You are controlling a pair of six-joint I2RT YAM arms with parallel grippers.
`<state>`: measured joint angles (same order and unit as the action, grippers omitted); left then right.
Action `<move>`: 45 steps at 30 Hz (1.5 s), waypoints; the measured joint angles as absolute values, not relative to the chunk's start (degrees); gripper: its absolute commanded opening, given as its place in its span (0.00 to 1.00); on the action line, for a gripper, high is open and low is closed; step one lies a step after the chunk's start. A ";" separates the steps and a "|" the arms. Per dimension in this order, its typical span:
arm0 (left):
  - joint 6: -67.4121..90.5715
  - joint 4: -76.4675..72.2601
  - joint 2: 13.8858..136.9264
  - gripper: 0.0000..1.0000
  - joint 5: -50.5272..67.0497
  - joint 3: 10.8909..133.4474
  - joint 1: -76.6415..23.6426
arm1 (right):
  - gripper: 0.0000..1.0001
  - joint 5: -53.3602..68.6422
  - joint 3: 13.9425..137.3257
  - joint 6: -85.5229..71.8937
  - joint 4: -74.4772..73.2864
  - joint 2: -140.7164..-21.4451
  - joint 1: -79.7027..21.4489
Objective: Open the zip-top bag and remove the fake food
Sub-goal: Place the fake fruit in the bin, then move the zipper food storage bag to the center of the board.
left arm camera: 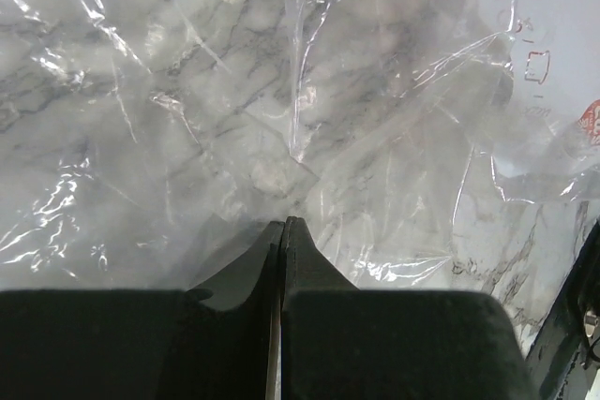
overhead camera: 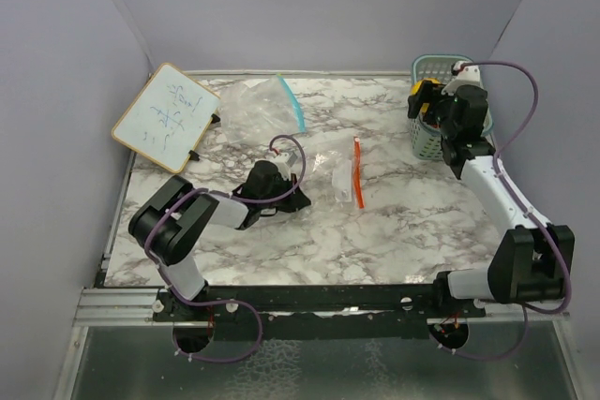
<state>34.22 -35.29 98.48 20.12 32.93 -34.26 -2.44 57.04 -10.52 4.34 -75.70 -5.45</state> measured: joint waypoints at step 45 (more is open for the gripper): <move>31.24 -19.99 77.36 0.97 10.94 37.06 -34.26 | 1.00 4.58 46.30 -9.41 14.24 -68.97 -17.74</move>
